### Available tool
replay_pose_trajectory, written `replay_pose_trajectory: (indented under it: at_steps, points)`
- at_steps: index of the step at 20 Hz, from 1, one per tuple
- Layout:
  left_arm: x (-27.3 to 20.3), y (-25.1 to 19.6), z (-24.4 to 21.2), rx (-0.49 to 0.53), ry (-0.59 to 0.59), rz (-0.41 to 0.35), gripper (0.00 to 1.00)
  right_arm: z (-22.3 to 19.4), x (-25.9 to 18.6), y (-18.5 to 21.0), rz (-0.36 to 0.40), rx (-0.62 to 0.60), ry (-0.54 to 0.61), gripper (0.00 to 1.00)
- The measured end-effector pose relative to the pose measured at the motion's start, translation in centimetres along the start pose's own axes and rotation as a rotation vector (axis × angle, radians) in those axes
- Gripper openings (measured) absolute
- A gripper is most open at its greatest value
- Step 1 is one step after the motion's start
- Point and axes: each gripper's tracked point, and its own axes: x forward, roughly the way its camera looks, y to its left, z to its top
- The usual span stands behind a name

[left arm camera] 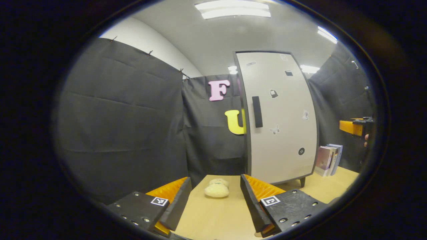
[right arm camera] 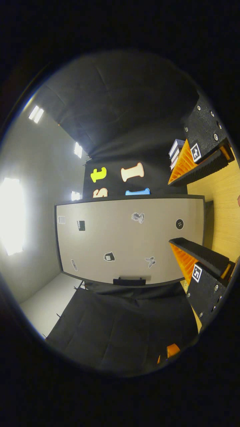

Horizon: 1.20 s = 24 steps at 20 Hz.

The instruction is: Open the cabinet door with the right hand, grasp the bottle in the cabinet with the left hand and place it on the coaster, then close the cabinet door with the right hand.

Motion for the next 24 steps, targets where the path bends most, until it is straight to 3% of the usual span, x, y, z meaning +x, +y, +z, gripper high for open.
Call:
replay_pose_trajectory:
  at_steps: [15, 24]
  points:
    - [-5.8, 12.1, -1.6, 0.046, 0.024, 0.224, 0.84, 3.2, 10.4, 11.7, 0.139, 0.015, -0.041, 0.94]
    - [-7.6, 17.5, -3.1, 0.049, 0.05, 0.288, 0.87, 4.6, 15.2, 18.7, 0.172, -0.018, -0.068, 0.94]
